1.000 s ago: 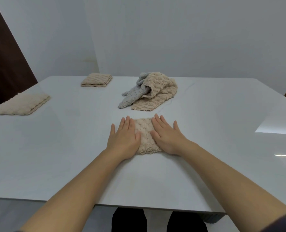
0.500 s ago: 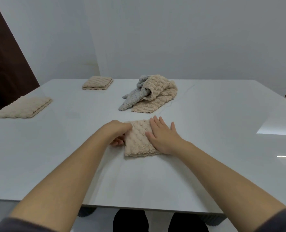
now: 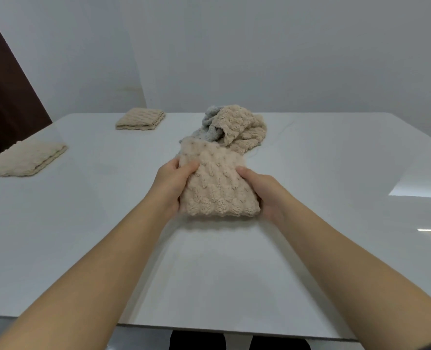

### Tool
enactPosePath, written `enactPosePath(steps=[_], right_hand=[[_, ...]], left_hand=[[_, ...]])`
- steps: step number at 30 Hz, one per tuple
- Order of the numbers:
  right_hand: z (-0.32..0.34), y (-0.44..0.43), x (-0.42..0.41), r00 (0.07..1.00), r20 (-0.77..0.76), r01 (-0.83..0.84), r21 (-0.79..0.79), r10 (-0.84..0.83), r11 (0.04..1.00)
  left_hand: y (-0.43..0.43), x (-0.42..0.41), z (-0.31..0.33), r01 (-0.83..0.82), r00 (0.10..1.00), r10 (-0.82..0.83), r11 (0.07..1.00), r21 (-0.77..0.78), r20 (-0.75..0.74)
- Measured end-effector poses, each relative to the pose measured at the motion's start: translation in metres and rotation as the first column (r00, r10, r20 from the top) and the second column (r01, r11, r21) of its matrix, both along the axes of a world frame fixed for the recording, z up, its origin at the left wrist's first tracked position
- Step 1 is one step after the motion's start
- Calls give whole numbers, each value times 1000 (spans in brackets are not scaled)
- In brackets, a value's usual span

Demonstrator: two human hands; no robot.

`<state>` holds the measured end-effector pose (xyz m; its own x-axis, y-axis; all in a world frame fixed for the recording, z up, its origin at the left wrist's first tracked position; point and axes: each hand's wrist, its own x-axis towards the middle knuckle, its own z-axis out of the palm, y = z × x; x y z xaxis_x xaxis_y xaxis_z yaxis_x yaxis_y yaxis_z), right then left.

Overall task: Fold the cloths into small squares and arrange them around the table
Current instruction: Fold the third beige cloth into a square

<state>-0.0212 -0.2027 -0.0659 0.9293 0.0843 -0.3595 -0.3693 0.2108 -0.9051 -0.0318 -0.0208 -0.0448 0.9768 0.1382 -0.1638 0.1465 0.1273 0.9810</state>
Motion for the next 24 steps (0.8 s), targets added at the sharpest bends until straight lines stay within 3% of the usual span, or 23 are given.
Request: enactPosePath(steps=[2,4,8,10,13,18,22,24], right_hand=[[0,-3,7,999,39,33,-69,-30,997],[2,-8,17,993,107,74,-151,-58,986],[10,-31,41,996,82,6,-457,36,889],[14,-50,52,996,35,-56,-508,85,860],[15,-77,72,992,111,18,-554,52,832],[7,-118,113,953,298,261,-713,-56,651],[1,-155,140,916,384,386,-769,-115,510],[-3,-172,159,895,420,439,-768,-151,466]], left_hand=[[0,5,-5,44,993,-40,999,28,-115],[-5,9,-10,140,977,-111,978,153,-181],[-29,28,-6,212,967,-161,938,275,-197],[-48,42,-2,238,963,-181,919,315,-201],[-79,67,-2,239,964,-174,896,375,-199],[-132,107,-6,199,980,-175,887,416,-96],[-174,136,-13,261,949,-315,826,499,24],[-193,154,-16,278,911,-404,751,599,83]])
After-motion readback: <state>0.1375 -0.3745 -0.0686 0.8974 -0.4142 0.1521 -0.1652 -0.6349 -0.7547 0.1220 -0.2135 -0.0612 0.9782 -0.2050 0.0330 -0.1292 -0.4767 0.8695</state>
